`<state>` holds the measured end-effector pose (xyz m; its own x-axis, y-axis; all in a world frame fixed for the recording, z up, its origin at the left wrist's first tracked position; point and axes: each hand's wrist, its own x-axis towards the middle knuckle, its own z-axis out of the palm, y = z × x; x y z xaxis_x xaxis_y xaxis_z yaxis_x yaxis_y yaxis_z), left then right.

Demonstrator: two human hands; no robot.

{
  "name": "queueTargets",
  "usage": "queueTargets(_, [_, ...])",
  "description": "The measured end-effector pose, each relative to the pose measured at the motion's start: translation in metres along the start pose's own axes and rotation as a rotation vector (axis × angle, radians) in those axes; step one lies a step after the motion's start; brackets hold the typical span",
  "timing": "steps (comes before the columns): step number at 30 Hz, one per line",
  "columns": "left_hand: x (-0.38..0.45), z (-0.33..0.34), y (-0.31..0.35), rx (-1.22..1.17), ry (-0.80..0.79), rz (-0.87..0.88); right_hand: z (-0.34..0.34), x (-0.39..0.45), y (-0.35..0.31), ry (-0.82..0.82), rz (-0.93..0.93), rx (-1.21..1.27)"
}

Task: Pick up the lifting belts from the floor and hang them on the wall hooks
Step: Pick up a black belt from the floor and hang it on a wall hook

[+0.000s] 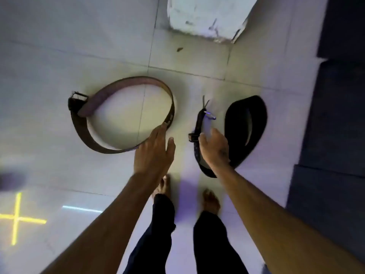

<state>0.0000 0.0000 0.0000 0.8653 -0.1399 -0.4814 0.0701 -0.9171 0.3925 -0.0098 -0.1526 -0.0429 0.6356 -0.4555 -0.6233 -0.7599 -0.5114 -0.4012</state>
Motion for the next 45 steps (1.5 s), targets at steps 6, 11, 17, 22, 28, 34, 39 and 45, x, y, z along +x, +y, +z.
queueTargets(6, [0.054,0.065,-0.049,0.093,-0.091,-0.020,0.089,0.091,0.024,0.057,0.213,0.265])
queueTargets(11, [0.053,0.053,-0.039,0.029,-0.141,-0.061,0.067,0.093,0.031,0.006,0.060,0.124])
queueTargets(17, [0.011,-0.006,0.030,-0.252,-0.145,-0.254,-0.029,0.006,0.017,-0.148,-0.120,0.243])
queueTargets(22, [-0.028,-0.090,0.108,-0.739,-0.197,-0.318,-0.147,-0.071,-0.016,-0.225,-0.246,0.384])
queueTargets(28, [-0.094,-0.221,0.199,-1.035,-0.241,-0.110,-0.308,-0.163,-0.065,-0.244,-0.363,0.535])
queueTargets(34, [-0.172,-0.354,0.293,-0.972,0.033,0.253,-0.447,-0.267,-0.133,-0.188,-0.557,0.703])
queueTargets(39, [-0.229,-0.468,0.342,-0.892,0.093,0.529,-0.528,-0.340,-0.186,-0.038,-0.696,0.785])
queueTargets(45, [-0.299,-0.586,0.378,-0.885,0.277,0.720,-0.593,-0.433,-0.256,0.086,-0.877,0.850])
